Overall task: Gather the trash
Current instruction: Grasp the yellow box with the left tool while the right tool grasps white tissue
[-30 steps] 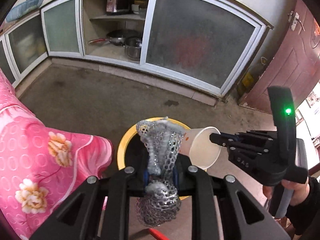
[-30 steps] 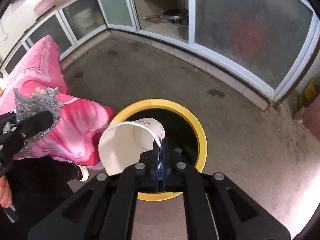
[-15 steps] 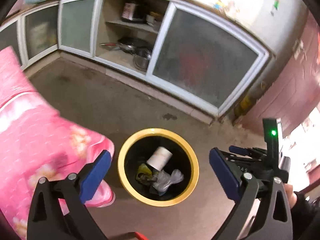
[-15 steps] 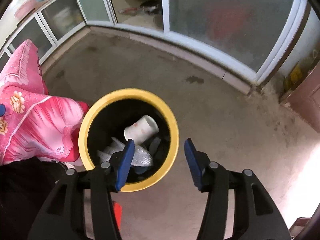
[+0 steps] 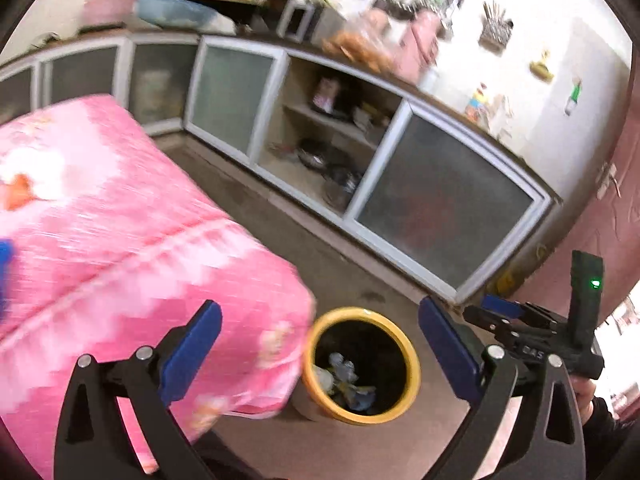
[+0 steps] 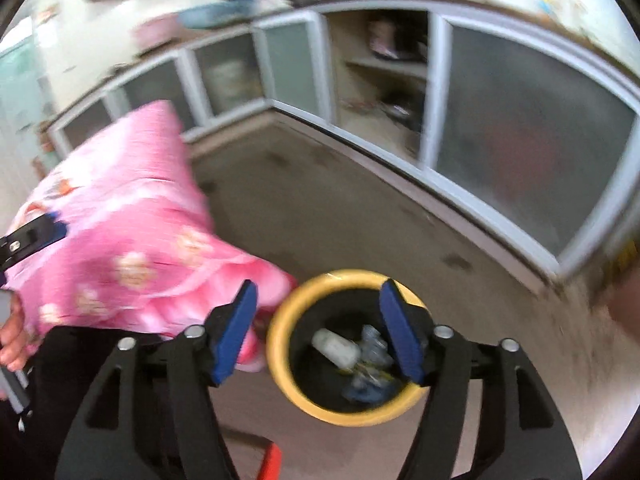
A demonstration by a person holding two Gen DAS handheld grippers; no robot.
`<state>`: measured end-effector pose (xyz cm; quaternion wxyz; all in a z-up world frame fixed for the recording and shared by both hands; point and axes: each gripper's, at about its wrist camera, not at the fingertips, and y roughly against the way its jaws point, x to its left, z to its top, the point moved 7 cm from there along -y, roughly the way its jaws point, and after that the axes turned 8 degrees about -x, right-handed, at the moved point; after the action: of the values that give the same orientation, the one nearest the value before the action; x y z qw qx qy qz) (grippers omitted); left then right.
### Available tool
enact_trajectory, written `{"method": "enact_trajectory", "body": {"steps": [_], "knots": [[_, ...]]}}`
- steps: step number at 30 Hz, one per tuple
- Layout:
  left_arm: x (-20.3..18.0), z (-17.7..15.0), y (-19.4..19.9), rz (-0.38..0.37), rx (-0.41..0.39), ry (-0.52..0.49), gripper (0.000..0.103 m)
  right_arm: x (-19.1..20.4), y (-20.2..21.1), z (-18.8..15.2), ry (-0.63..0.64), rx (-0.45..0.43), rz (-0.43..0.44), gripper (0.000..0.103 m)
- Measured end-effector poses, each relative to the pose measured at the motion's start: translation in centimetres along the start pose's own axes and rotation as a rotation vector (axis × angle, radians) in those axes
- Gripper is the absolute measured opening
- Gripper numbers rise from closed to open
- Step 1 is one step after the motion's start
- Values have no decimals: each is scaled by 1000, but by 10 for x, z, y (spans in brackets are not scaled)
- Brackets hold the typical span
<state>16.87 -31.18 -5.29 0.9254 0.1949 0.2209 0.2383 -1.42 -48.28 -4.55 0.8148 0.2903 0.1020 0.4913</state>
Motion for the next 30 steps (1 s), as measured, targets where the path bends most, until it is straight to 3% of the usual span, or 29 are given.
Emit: {"method": "enact_trajectory", "body": {"steps": [2,5,9,10,15,20,30], "knots": [[21,7,26,53,-45,-1,95,33,1,11,46,-37,66,64],[78,16,84,216,-126,-8,95,89,-1,24,96,-67,205,65],[156,16,148,437,-169,-3,95,170,-15,32,160,-47,387,65],[181,14,167,514,-175,14,95,184,-20,33,177,-46,397,65],[266,14,233,717,-199,128,95,256,-61,48,213,-1,440,65],[332,18,258,841,-167,188,95,314,-112,78,210,27,451,65],[401,42,228,874,-101,277,95,377,-216,110,181,129,395,65]]}}
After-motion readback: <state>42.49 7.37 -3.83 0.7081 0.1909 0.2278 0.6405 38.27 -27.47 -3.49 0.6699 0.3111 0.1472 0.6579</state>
